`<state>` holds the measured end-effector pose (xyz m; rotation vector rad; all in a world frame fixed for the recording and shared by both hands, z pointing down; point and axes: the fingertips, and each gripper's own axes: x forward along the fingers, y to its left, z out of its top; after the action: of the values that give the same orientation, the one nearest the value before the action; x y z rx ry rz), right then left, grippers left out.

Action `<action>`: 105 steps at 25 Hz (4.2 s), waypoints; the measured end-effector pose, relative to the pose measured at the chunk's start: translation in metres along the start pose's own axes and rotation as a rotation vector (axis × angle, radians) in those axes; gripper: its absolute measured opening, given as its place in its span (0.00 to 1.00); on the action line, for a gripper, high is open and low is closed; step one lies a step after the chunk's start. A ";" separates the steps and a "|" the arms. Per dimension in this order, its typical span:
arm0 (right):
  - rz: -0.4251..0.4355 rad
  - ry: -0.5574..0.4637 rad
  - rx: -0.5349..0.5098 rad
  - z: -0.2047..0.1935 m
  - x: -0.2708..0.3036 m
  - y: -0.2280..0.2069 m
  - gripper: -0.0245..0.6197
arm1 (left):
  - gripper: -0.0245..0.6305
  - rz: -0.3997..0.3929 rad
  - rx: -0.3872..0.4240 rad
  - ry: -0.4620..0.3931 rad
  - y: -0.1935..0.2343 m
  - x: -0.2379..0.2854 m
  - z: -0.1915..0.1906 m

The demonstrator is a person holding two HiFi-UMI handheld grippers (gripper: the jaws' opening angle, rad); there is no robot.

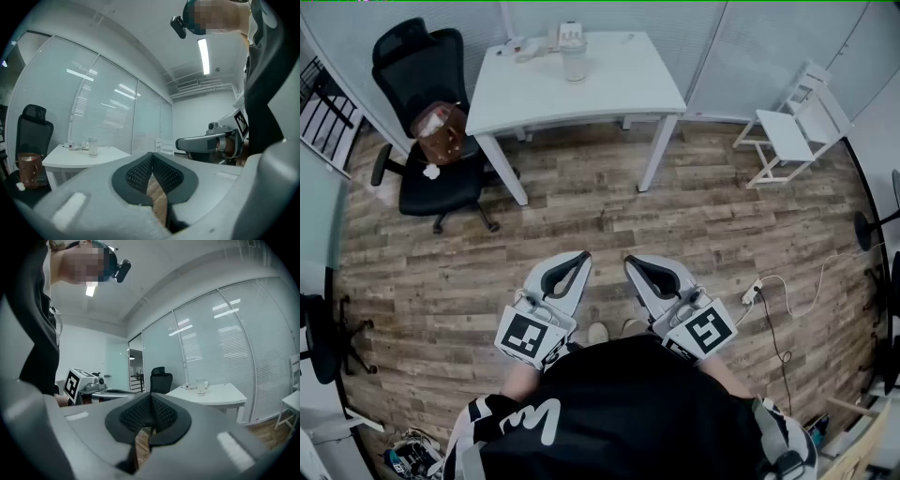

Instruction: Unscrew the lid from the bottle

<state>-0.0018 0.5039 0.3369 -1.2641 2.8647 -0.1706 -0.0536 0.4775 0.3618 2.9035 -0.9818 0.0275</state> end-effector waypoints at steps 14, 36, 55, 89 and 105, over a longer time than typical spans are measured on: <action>-0.003 0.001 -0.020 0.003 0.007 0.001 0.04 | 0.04 0.003 -0.008 -0.015 0.005 -0.002 0.003; -0.072 -0.114 0.002 0.014 0.003 -0.008 0.04 | 0.04 -0.009 -0.024 -0.022 0.005 -0.006 -0.001; -0.103 -0.080 0.020 0.013 0.059 -0.103 0.04 | 0.04 0.021 -0.005 -0.002 0.075 0.065 0.005; -0.005 -0.058 0.005 0.041 0.161 -0.262 0.04 | 0.04 0.125 0.040 -0.010 0.196 0.194 0.030; -0.005 -0.061 0.035 0.028 0.159 -0.272 0.04 | 0.04 0.123 0.021 0.030 0.184 0.201 0.009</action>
<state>0.0925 0.2024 0.3427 -1.2483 2.7948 -0.1776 -0.0052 0.2091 0.3734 2.8481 -1.1609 0.0886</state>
